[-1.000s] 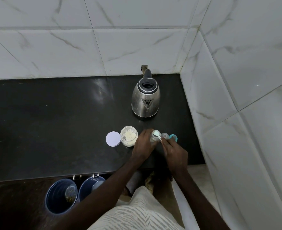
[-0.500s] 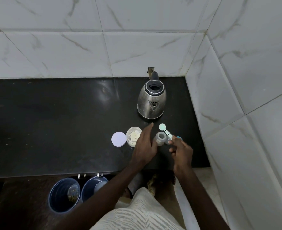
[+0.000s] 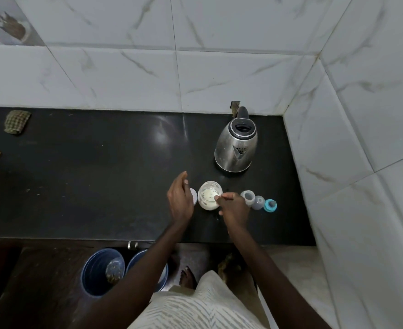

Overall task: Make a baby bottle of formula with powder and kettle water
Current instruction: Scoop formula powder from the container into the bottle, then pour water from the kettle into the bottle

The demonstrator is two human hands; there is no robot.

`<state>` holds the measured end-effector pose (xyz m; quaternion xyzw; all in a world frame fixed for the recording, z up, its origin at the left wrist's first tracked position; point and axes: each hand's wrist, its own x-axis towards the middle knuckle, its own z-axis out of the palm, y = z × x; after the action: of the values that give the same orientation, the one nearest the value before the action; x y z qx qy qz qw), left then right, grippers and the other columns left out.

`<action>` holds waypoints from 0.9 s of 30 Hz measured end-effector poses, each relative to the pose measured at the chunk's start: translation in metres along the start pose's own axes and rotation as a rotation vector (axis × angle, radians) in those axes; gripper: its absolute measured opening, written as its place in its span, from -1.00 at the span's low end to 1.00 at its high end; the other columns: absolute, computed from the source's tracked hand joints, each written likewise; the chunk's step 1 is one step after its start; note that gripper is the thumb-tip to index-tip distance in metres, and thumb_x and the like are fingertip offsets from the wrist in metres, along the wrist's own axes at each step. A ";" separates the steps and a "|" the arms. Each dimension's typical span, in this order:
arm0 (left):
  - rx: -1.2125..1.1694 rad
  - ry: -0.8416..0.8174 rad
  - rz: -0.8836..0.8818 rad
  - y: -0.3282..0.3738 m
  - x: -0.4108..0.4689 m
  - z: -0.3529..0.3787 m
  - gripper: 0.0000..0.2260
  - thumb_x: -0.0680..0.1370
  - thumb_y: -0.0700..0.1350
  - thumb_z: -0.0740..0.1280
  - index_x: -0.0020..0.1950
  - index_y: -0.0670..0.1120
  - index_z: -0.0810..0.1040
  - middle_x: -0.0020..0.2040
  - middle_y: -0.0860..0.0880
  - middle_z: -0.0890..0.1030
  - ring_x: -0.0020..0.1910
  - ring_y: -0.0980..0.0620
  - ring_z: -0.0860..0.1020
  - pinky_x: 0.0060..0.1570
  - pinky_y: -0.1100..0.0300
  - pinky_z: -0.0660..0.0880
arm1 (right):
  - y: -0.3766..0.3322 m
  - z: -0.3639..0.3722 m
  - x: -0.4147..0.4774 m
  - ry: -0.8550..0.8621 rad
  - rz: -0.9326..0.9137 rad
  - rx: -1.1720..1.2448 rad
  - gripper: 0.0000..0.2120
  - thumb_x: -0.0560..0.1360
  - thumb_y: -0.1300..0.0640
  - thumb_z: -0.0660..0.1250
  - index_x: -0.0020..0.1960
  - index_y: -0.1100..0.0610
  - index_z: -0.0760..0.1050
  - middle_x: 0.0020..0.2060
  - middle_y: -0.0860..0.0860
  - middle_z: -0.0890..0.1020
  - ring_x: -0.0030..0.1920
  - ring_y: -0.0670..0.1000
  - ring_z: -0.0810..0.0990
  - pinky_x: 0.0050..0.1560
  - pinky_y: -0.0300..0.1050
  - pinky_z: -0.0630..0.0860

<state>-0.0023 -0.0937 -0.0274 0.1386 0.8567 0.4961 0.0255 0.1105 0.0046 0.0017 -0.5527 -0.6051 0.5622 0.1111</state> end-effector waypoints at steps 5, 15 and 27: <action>0.021 -0.042 0.002 -0.005 -0.005 0.000 -0.72 0.69 -0.22 0.21 0.35 -0.26 0.58 0.30 -0.15 0.63 0.29 -0.09 0.58 0.29 0.31 0.35 | 0.011 -0.005 0.003 0.084 -0.047 -0.121 -0.75 0.52 -0.08 0.48 -0.02 0.08 0.53 -0.23 0.02 0.70 -0.34 0.03 0.68 -0.22 -0.10 0.57; -0.033 -0.066 0.028 0.041 0.015 0.032 -0.70 0.71 -0.13 0.21 0.36 -0.21 0.57 0.30 -0.10 0.63 0.31 -0.05 0.56 0.34 0.15 0.42 | -0.001 -0.018 0.009 -0.156 -0.623 -0.577 -0.86 0.53 0.16 0.33 -0.18 0.09 0.61 -0.20 -0.05 0.64 -0.11 -0.01 0.59 -0.07 0.01 0.51; -0.183 -0.317 -0.092 0.142 0.072 0.080 -0.87 0.70 0.08 0.25 -0.02 0.14 0.51 -0.09 0.30 0.41 -0.19 0.38 0.42 0.06 0.35 0.23 | -0.122 -0.080 0.117 0.269 -0.345 -0.072 -0.89 0.54 0.15 0.37 0.00 0.16 0.63 -0.14 -0.01 0.64 -0.07 0.07 0.63 -0.17 -0.32 0.29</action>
<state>-0.0268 0.0592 0.0609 0.1728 0.7988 0.5421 0.1952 0.0624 0.1717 0.0703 -0.5145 -0.6902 0.4340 0.2657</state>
